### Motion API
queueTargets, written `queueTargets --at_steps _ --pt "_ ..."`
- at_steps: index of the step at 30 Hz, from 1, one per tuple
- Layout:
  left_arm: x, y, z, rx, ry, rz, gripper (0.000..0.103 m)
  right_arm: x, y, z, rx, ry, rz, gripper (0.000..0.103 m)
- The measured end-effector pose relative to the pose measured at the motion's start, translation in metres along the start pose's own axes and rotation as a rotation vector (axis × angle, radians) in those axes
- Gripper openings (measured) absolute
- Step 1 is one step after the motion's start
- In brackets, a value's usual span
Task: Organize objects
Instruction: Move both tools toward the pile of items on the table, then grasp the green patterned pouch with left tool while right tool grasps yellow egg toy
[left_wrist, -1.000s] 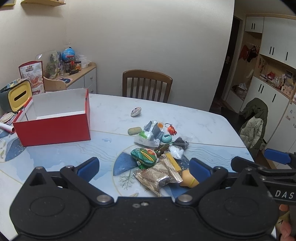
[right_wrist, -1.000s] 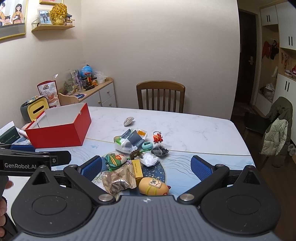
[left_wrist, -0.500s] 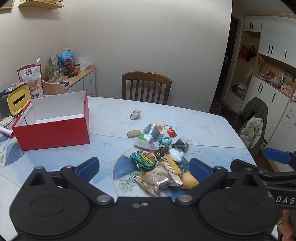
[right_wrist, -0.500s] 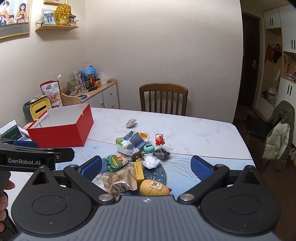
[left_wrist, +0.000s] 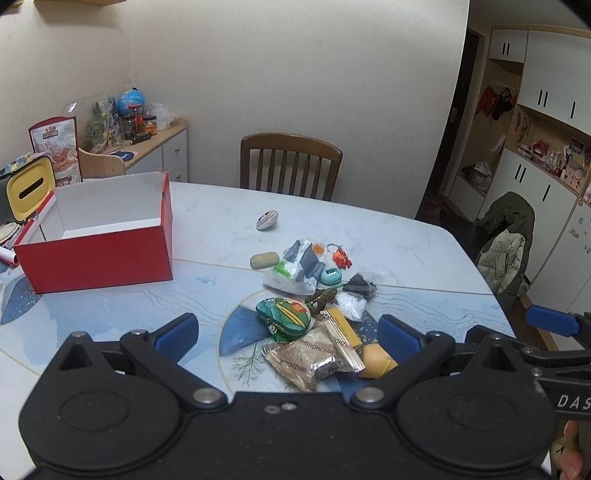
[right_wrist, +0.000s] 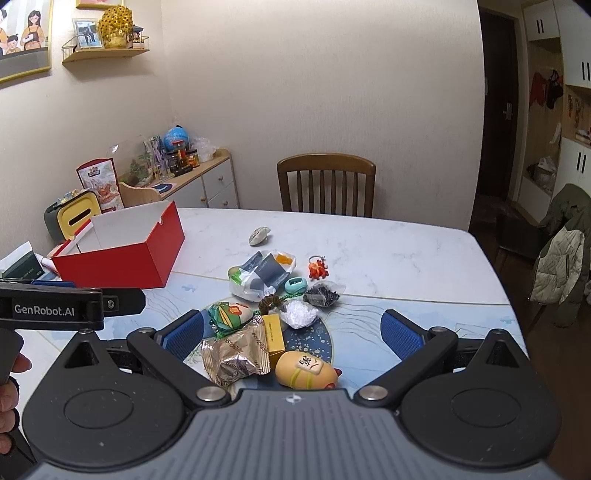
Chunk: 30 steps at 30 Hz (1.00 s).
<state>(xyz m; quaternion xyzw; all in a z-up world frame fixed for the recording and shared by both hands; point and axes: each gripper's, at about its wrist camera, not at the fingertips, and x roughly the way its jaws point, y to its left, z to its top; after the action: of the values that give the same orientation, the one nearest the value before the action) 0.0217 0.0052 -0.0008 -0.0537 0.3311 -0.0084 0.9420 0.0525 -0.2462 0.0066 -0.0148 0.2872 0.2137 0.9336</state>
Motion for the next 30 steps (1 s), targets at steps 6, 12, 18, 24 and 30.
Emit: queueTargets --at_steps 6,12,18,24,30 --pt "0.014 0.006 0.005 0.009 0.020 -0.009 0.102 0.015 -0.005 -0.001 0.033 0.039 0.011 0.103" --pt "0.043 0.015 0.010 0.012 0.066 -0.061 0.102 0.038 -0.013 -0.006 0.056 0.109 -0.003 0.103" --pt "0.081 0.023 0.008 -0.002 0.146 -0.107 0.101 0.066 -0.017 -0.015 0.029 0.180 -0.036 0.102" --pt "0.120 0.026 0.010 0.011 0.199 -0.128 0.099 0.093 -0.021 -0.022 -0.006 0.229 -0.052 0.101" --pt "0.166 0.035 0.019 -0.007 0.247 -0.117 0.099 0.120 -0.024 -0.027 -0.031 0.278 -0.042 0.096"
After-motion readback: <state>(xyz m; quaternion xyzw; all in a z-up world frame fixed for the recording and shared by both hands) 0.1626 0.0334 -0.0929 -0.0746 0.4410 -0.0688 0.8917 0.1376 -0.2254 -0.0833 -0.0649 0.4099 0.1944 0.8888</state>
